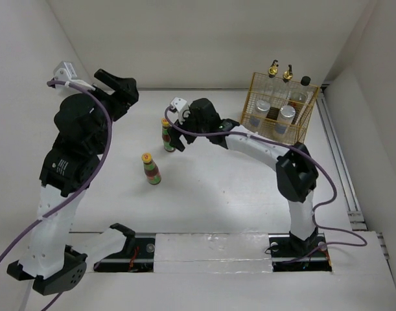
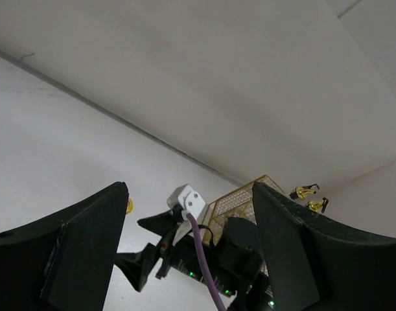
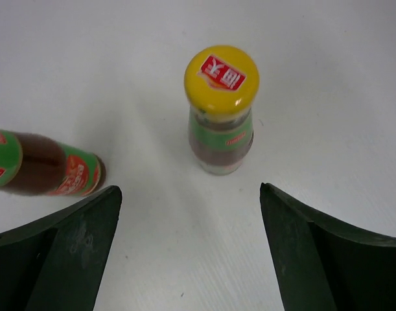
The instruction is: Organize the condiment bottles
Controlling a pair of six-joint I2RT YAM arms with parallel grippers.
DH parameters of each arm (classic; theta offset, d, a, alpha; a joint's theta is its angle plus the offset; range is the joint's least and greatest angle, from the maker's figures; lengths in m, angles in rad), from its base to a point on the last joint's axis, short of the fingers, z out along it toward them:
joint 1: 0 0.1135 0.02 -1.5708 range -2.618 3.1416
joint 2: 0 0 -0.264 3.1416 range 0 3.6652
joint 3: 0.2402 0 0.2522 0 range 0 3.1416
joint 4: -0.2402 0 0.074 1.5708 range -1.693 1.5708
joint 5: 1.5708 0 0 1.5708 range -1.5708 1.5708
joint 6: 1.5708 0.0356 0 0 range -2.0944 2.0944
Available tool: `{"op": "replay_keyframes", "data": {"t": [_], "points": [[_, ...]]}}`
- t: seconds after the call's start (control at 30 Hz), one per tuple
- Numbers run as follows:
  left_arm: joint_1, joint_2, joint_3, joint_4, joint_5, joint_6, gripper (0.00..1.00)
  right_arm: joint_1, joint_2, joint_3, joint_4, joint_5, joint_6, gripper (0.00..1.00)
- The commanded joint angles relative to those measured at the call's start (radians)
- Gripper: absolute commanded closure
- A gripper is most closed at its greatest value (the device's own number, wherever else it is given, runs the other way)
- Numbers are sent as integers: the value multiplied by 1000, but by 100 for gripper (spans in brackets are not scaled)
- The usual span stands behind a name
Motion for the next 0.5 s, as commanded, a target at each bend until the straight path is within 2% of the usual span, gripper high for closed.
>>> {"op": "replay_keyframes", "data": {"t": [0.0,0.23,0.3,0.4,0.43,0.47], "points": [[5,19,22,-52,-1,-18,27,-8,47,140,108,-43,-26,7],[5,19,-10,-63,8,-18,27,1,191,271,146,-43,11,6],[5,19,-19,-63,8,-18,27,1,222,304,156,-43,23,8],[5,10,-39,-63,19,-9,27,1,273,360,168,-43,50,23],[5,10,-39,-63,19,-9,27,1,273,370,168,-52,61,42],[5,10,-51,-63,19,-9,27,1,282,371,177,-52,61,52]]}}
